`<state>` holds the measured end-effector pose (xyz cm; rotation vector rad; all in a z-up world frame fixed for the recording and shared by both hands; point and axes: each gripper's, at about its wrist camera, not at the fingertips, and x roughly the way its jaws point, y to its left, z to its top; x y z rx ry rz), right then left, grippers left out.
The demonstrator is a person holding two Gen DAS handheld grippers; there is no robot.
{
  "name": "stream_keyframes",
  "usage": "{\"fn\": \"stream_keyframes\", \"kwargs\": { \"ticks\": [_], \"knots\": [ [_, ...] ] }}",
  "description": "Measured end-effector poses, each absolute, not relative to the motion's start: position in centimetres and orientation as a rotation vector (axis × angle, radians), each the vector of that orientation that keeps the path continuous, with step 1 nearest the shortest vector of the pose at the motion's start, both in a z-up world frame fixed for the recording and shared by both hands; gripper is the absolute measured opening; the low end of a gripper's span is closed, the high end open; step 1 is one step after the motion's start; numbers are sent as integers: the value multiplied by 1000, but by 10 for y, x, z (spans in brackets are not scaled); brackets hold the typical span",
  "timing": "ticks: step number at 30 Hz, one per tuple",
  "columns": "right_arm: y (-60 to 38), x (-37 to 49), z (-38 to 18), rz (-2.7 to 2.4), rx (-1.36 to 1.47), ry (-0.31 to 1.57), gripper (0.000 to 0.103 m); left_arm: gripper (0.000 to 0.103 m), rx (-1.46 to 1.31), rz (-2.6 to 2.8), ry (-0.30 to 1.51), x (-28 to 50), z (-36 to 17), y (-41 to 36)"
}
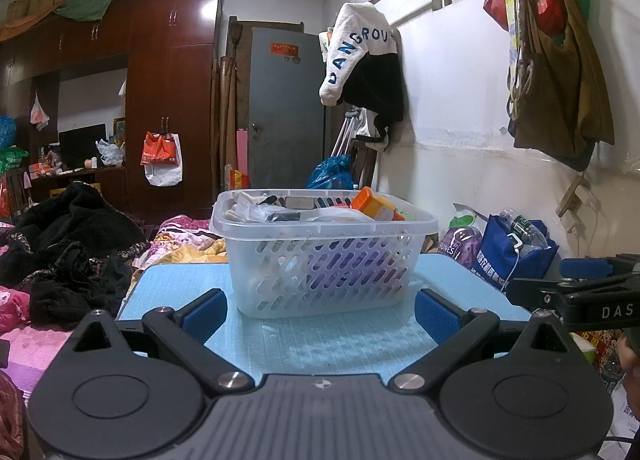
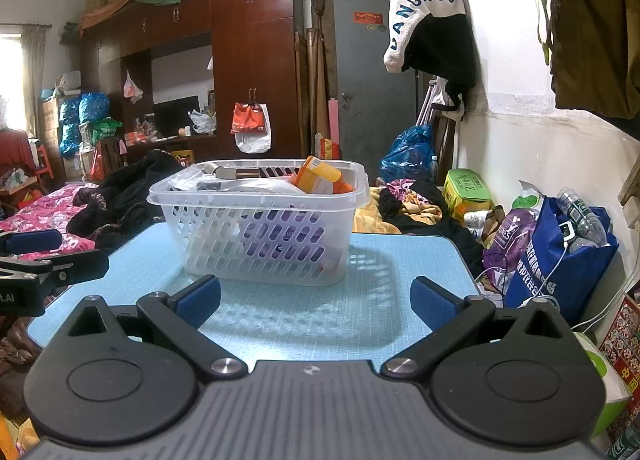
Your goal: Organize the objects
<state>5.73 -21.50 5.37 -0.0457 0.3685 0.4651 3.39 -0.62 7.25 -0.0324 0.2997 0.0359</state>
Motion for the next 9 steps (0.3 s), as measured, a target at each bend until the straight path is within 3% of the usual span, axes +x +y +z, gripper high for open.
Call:
{"fn": "stream_keyframes", "kwargs": {
  "ticks": [9],
  "knots": [
    [-215, 58, 53, 468, -47, 370, 103, 101, -22, 33, 292, 35, 71, -9]
  ]
}}
